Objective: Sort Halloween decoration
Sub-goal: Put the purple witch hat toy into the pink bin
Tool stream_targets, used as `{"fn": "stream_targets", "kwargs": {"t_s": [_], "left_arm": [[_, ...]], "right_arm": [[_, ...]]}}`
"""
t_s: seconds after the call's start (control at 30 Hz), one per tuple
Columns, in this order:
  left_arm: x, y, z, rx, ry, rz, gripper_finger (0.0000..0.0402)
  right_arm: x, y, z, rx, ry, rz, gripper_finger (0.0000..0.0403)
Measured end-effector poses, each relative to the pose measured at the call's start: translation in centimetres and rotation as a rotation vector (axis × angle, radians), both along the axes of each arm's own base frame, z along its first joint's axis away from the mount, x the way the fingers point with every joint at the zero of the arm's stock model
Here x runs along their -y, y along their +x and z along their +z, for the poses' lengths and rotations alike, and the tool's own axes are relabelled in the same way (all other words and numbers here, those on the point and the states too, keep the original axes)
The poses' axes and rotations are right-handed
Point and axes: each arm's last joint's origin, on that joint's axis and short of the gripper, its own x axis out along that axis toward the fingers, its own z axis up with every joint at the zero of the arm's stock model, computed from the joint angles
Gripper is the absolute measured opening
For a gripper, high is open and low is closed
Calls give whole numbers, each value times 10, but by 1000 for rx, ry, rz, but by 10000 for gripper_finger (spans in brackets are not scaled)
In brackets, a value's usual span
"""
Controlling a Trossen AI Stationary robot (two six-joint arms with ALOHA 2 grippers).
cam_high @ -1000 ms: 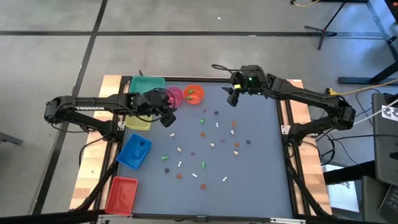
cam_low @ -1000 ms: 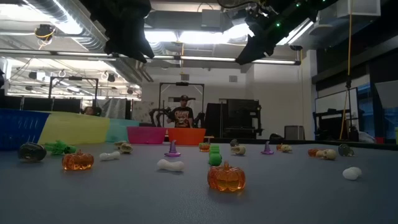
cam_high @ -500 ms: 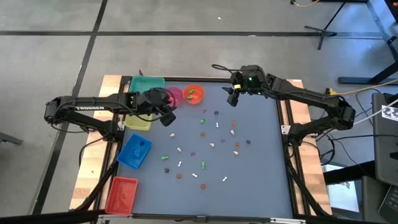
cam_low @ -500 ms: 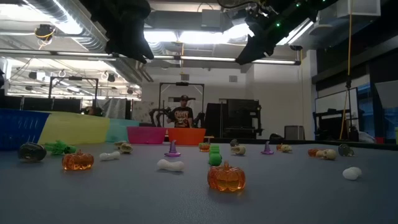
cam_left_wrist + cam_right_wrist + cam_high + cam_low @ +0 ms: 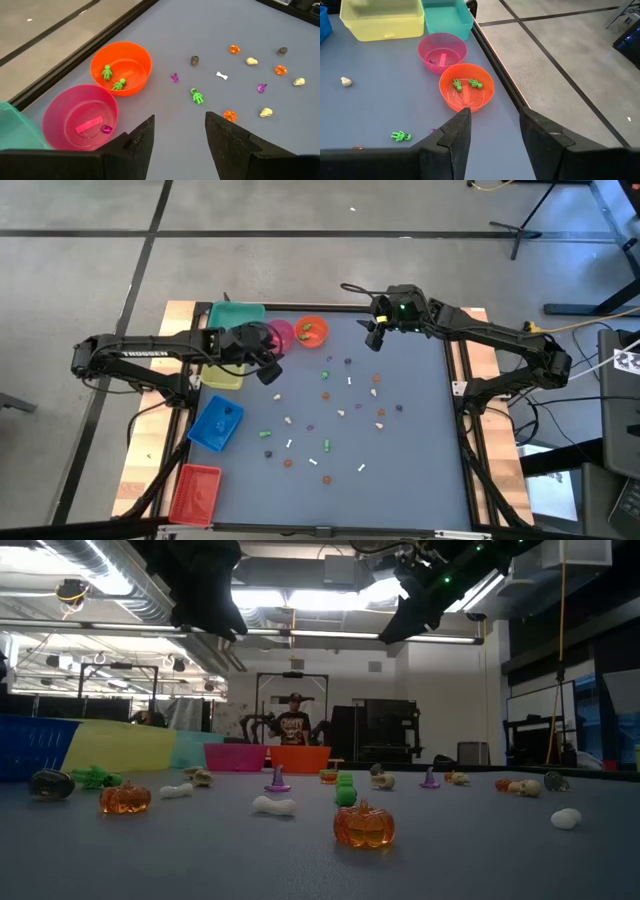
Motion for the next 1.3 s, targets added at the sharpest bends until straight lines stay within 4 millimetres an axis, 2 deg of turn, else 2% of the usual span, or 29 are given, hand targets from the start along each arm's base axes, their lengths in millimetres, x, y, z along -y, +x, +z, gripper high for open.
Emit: {"fn": "stream_targets", "kwargs": {"t_s": [0.63, 0.87, 0.97, 1.17, 1.3], "left_arm": [[19, 4, 1, 14, -66, -141, 156], [18, 29, 20, -39, 9, -235, 156], [15, 43, 16, -130, 29, -266, 156], [12, 61, -10, -311, -20, -273, 156], [13, 68, -24, -368, -71, -307, 156]], "right_arm": [[0, 0, 0, 0, 0, 0, 168], [0, 0, 0, 1, 0, 0, 168], [0, 0, 0, 1, 0, 0, 168], [0, 0, 0, 1, 0, 0, 168], [0, 0, 0, 1, 0, 0, 168]]}}
